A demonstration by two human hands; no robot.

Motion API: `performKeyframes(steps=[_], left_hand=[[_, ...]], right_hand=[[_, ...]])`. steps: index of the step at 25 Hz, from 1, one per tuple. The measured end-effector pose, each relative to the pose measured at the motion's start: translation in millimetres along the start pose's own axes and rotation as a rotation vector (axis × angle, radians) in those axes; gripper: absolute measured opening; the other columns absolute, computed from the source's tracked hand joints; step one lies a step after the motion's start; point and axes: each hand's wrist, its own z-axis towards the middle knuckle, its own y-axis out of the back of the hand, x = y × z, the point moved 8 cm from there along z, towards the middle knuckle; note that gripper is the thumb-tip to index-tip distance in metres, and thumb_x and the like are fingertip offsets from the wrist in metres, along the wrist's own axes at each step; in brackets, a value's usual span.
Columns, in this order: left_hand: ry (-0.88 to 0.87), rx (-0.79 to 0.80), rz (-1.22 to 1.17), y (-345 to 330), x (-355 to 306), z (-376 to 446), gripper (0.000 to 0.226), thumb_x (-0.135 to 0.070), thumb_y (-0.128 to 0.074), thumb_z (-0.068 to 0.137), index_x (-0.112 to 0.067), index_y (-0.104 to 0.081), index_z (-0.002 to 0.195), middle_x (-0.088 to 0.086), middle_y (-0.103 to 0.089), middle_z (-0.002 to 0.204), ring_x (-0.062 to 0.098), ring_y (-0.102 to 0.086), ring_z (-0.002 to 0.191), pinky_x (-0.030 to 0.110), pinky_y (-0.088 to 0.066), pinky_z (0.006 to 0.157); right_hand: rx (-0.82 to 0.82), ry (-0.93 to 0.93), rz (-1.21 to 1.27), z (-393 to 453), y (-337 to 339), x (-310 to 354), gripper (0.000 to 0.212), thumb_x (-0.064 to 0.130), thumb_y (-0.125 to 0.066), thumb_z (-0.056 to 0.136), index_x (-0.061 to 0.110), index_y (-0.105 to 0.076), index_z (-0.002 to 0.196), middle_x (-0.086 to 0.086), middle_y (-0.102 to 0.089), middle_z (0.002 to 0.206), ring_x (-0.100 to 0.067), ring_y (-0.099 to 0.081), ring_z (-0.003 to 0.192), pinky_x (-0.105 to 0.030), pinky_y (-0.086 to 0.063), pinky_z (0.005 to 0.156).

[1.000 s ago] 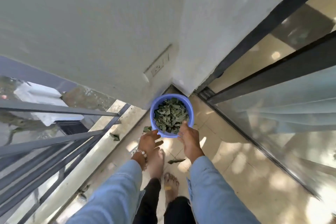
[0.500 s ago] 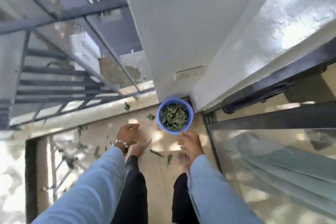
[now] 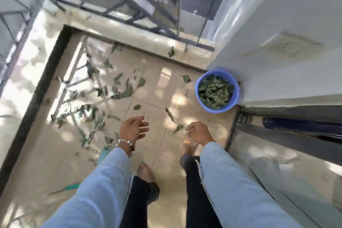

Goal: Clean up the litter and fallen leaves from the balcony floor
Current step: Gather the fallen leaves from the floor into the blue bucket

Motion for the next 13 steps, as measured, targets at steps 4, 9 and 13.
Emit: performKeyframes(steps=[4,9,13], left_hand=[[-0.032,-0.013,0.008,0,86,125,0.025,-0.014,-0.045,0.1,-0.002,-0.063,0.113,0.005,-0.069,0.081,0.02,-0.063,0.066,0.029,-0.048,0.061],[-0.118,0.089,0.153,-28,101,231,0.019,-0.02,-0.054,0.097,-0.008,-0.066,0.106,0.003,-0.07,0.084,0.017,-0.063,0.066,0.026,-0.046,0.061],[-0.392,0.199,0.258,-59,61,276,0.018,-0.027,-0.056,0.096,-0.015,-0.066,0.105,0.001,-0.073,0.088,0.017,-0.068,0.072,0.029,-0.049,0.065]], right_hand=[[0.048,0.053,-0.385,140,-111,-52,0.027,0.007,-0.05,0.085,0.008,-0.064,0.109,-0.019,-0.061,0.113,-0.035,-0.059,0.107,-0.035,-0.05,0.091],[-0.029,0.14,-0.827,265,-198,-129,0.029,0.021,-0.044,0.089,0.025,-0.055,0.115,-0.007,-0.049,0.121,-0.034,-0.048,0.116,-0.045,-0.043,0.094],[-0.122,0.106,-0.535,316,-215,-151,0.014,0.014,-0.056,0.082,0.02,-0.064,0.091,-0.002,-0.058,0.097,-0.029,-0.058,0.098,-0.035,-0.046,0.084]])
